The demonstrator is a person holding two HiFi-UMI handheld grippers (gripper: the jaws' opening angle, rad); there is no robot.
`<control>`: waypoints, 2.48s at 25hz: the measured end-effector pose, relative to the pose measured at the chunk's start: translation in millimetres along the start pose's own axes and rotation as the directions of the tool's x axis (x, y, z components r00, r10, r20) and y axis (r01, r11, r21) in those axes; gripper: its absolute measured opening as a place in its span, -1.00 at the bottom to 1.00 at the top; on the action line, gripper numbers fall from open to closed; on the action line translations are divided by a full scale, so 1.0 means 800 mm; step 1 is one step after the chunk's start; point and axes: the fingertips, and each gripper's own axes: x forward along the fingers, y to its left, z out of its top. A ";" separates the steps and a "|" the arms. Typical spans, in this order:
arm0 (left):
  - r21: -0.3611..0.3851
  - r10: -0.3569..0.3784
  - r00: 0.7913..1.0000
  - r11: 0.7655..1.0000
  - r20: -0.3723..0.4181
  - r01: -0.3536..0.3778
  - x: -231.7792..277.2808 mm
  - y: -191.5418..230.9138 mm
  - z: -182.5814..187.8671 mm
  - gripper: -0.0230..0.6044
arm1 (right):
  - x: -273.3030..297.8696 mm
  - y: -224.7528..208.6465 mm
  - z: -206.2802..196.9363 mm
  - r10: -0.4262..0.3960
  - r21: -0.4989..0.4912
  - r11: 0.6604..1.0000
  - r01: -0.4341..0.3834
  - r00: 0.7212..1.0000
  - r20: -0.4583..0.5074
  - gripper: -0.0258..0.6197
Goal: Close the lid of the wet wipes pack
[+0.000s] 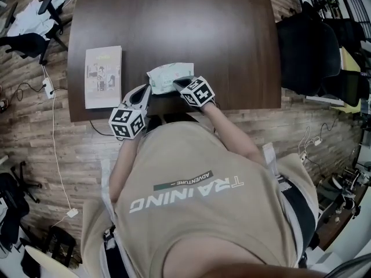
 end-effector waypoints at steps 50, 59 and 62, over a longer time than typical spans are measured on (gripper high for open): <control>0.366 -0.216 0.904 0.928 0.368 0.073 -0.026 -0.079 0.346 -0.91 | -0.305 -0.008 0.311 -0.132 -0.221 0.887 0.404 0.683 0.718 -0.88; 0.549 -0.222 0.828 0.827 0.516 -0.120 -0.076 -0.130 0.427 -0.91 | -0.358 0.011 0.362 -0.082 -0.201 0.886 0.418 0.568 0.819 -0.88; 0.585 -0.202 0.816 0.788 0.541 -0.193 -0.082 -0.132 0.436 -0.91 | -0.370 0.004 0.371 -0.093 -0.161 0.893 0.421 0.521 0.848 -0.88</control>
